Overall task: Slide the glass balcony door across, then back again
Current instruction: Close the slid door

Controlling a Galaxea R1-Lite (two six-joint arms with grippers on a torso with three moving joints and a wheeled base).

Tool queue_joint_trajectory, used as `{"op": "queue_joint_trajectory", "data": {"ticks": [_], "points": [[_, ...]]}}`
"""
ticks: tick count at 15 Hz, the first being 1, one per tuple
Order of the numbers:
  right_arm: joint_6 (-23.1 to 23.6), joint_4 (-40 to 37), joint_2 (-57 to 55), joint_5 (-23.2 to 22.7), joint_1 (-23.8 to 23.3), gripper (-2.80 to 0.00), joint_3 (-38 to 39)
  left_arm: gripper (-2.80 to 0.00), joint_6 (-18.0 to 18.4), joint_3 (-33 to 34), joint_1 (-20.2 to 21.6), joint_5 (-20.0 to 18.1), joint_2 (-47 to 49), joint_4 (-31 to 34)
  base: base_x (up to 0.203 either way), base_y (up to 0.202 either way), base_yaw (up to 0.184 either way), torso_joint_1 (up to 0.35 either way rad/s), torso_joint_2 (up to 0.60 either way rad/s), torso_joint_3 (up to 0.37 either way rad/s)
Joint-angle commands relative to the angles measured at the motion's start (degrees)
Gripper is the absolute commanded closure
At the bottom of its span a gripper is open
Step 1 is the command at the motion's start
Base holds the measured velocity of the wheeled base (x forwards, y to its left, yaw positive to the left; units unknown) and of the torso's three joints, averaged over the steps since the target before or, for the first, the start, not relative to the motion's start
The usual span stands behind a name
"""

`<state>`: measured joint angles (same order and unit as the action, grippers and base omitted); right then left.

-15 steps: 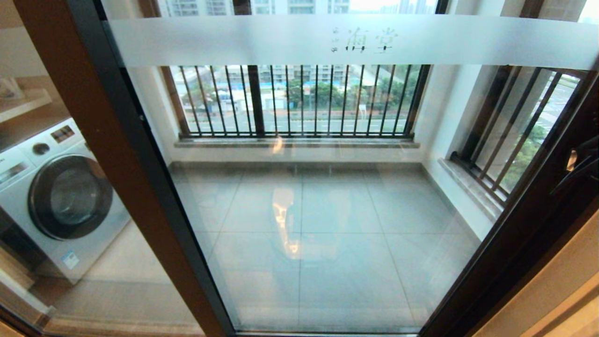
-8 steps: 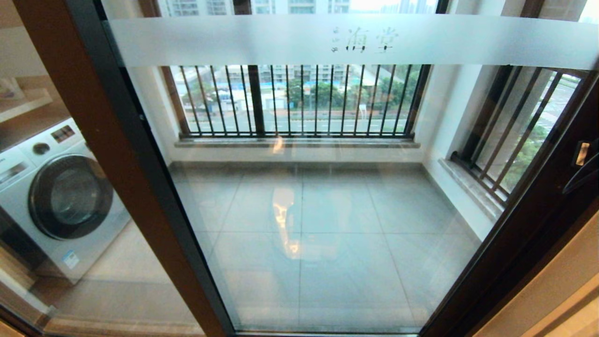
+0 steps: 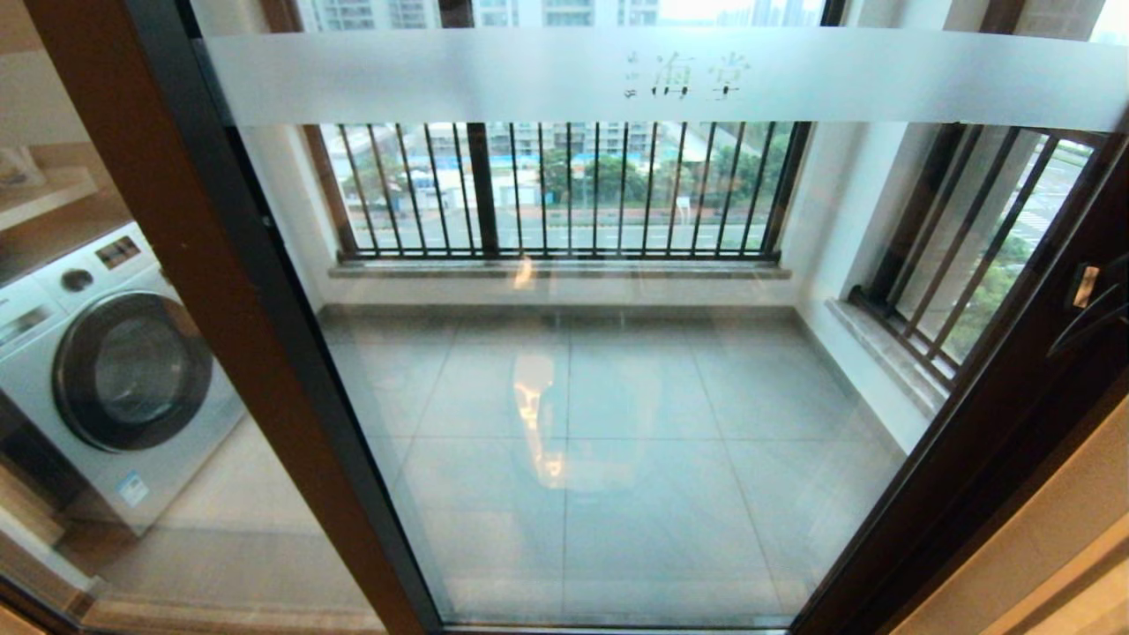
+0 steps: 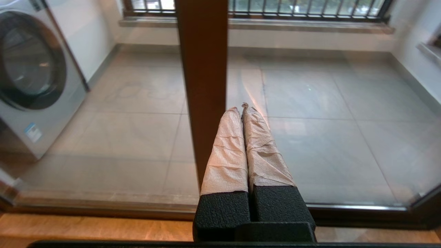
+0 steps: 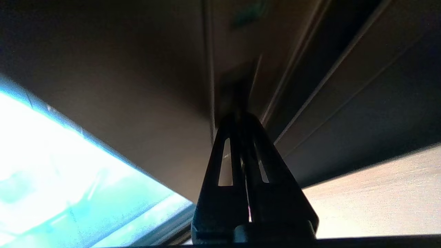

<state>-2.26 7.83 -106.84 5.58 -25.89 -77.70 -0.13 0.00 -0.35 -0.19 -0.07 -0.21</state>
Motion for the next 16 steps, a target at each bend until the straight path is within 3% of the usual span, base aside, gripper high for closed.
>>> {"op": "queue_joint_trajectory", "data": {"ticks": [1,16], "points": [[0.0,0.3,-2.2,0.0,-0.4,0.00,-1.1,0.00,0.0,0.1,0.0,0.0,0.1,-0.1,0.000,0.000,0.000,0.000,0.00,0.000],[0.0,0.3,-3.2,0.5,-0.7,0.00,-2.3,0.00,0.0,0.1,0.0,0.0,0.1,-0.1,0.000,0.000,0.000,0.000,0.00,0.000]]}}
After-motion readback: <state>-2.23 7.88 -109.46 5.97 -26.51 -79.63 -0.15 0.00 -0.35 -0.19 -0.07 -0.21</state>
